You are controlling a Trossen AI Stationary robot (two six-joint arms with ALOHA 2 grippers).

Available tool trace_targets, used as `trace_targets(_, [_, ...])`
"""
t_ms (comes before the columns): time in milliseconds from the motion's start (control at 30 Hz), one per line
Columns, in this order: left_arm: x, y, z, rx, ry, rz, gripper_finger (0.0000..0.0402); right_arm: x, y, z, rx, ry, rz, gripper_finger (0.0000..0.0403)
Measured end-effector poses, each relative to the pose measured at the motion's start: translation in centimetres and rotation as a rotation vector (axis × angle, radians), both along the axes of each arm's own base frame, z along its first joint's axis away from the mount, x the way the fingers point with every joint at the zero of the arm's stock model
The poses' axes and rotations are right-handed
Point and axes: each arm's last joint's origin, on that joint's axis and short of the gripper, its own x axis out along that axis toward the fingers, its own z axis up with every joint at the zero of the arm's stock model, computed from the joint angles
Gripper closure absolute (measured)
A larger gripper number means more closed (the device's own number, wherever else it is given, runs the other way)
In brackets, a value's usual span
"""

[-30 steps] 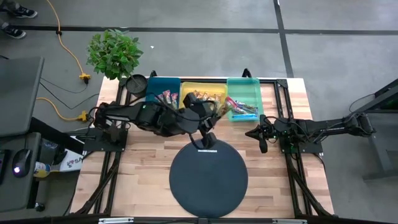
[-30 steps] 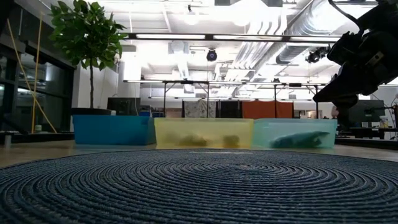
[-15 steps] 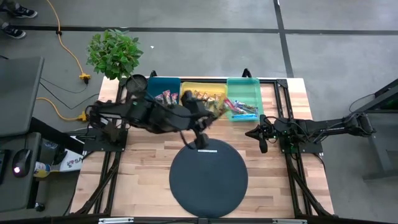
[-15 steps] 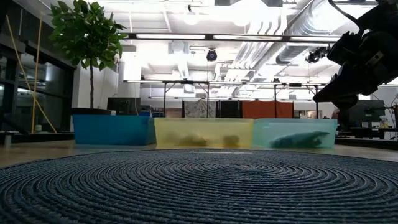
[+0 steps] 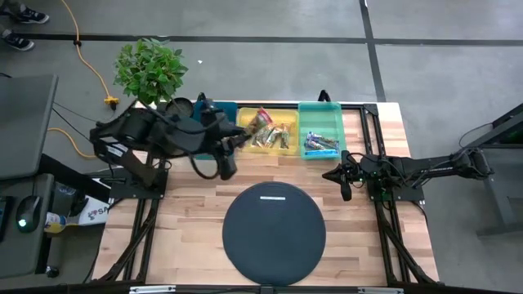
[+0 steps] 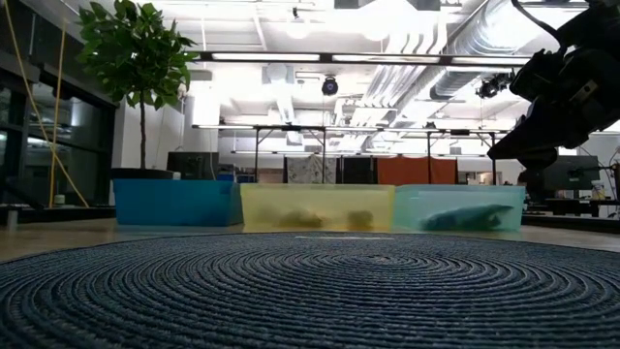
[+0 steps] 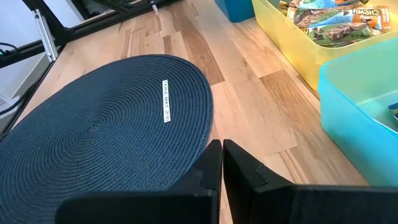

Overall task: Pick and place Granola Bars by type
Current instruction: Put the red granola bar into the blue bin

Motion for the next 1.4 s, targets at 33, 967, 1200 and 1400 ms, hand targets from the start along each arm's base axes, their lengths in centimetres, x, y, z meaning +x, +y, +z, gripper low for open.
trace_targets(33, [-0.5, 0.0, 0.2, 0.002, 0.001, -0.001, 0.0339, 0.0, 0.0, 0.0, 0.0, 0.0, 0.0, 0.0402])
trace_targets(967, [-5.9, 13.5, -0.5, -0.119, -0.033, 0.791, 0.0339, 0.0, 0.0, 0.0, 0.0, 0.0, 0.0, 0.0402])
trace_targets(1200, [-1.7, 18.4, -7.2, -0.307, 0.171, 0.827, 0.0339, 0.0, 0.0, 0.0, 0.0, 0.0, 0.0, 0.0402])
trace_targets(1400, [1.0, 20.3, -14.3, -0.415, 0.267, 0.855, 0.0339, 0.0, 0.0, 0.0, 0.0, 0.0, 0.0, 0.0402])
